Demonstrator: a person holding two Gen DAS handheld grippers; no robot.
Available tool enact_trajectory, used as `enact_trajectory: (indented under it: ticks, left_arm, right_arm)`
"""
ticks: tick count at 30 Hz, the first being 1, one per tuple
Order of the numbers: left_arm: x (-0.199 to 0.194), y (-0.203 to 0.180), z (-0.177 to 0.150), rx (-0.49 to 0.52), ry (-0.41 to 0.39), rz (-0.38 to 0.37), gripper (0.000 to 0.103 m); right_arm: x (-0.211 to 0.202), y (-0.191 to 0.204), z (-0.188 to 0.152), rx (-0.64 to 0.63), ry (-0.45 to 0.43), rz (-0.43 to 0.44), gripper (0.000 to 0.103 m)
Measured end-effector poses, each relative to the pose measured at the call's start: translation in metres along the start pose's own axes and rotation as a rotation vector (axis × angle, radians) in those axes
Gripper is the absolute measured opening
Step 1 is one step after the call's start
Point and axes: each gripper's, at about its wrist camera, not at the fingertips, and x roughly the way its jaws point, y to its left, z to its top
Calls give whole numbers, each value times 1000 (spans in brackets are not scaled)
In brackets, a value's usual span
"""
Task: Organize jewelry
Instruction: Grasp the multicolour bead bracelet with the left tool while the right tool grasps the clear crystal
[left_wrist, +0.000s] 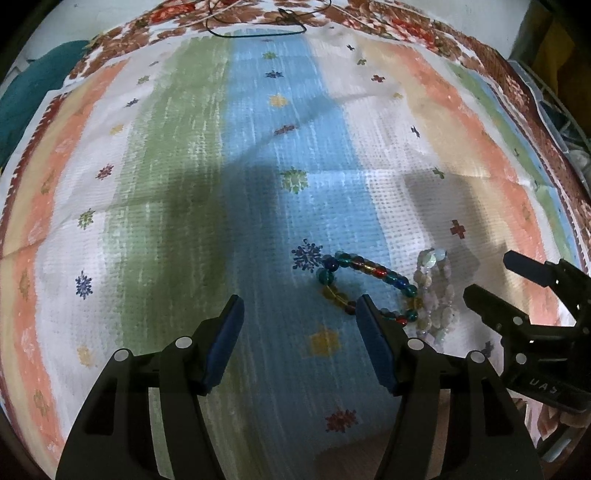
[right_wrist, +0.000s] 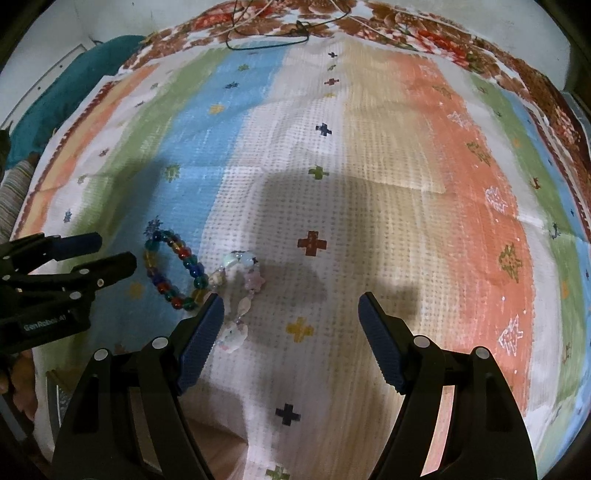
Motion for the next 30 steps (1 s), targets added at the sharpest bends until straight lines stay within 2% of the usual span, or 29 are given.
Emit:
enact_trajectory:
  ticks: [15, 23, 26, 28, 30]
  left_arm:
    - [21, 0, 13, 27, 8, -24, 63]
    - [29, -4, 15, 65, -4, -1, 62]
    - [28, 1, 14, 47, 3, 15, 47]
    - [27, 8, 14, 18, 2, 26, 27]
    - [27, 16, 13, 6, 3, 38, 13]
  right_arm:
    - [26, 1, 6, -17, 36, -25, 75]
    - [31, 2, 6, -50, 24, -37, 75]
    - [31, 1, 5, -59, 27, -41, 74]
    - [30, 0, 4, -59, 25, -49, 65]
    - [28, -1, 5, -53, 22, -43, 55]
